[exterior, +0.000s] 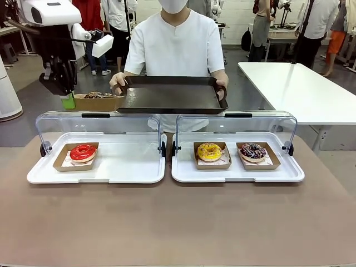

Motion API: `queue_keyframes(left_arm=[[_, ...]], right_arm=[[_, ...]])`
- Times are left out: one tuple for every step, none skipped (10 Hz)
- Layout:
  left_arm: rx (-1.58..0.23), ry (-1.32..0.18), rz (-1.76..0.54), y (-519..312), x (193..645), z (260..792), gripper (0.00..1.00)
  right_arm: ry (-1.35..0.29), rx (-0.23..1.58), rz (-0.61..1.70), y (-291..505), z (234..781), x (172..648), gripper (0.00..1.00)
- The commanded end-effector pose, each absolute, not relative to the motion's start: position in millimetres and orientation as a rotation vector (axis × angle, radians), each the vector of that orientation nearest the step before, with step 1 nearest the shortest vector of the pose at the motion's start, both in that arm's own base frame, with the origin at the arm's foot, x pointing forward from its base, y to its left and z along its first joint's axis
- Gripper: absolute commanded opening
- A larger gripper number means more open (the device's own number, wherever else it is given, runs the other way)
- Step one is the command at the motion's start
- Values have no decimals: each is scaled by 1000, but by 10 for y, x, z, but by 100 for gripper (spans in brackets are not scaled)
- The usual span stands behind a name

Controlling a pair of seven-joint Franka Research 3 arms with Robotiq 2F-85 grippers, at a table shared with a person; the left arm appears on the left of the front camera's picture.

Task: Provide the desired donut to the person.
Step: Place the picked Paper togo box onto the Handle tray extended by the person.

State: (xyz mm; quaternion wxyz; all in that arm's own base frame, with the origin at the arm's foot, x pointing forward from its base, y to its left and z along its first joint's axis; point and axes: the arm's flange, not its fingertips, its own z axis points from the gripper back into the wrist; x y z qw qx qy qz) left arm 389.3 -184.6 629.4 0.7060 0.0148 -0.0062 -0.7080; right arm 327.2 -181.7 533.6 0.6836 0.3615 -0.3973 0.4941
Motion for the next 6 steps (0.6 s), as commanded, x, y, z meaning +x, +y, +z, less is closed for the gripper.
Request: queue_keyframes(left_arm=[[33, -17, -1571, -1833, 3860, 6317, 0], [33, -14, -1573, -1846, 3893, 6294, 1], [3, -51, -1601, -1855, 3875, 6430, 1], [57, -121, -1604, -1932, 3694, 6535, 1], [103, -132, -1606, -1999, 3683, 6755, 1], [142, -133, -1639, -2044, 3832, 7005, 1]], right_arm=[[-904, 821, 1112, -1820, 5337, 3269, 100], [-904, 821, 1112, -1820, 5337, 3269, 100], [-904, 821, 1112, -1820, 5337, 3269, 100], [-904, 821, 1112, -1820, 5337, 3269, 100], [-904, 821, 1112, -1820, 5337, 3269, 100], [-904, 821, 1112, -1820, 5337, 3269, 100]])
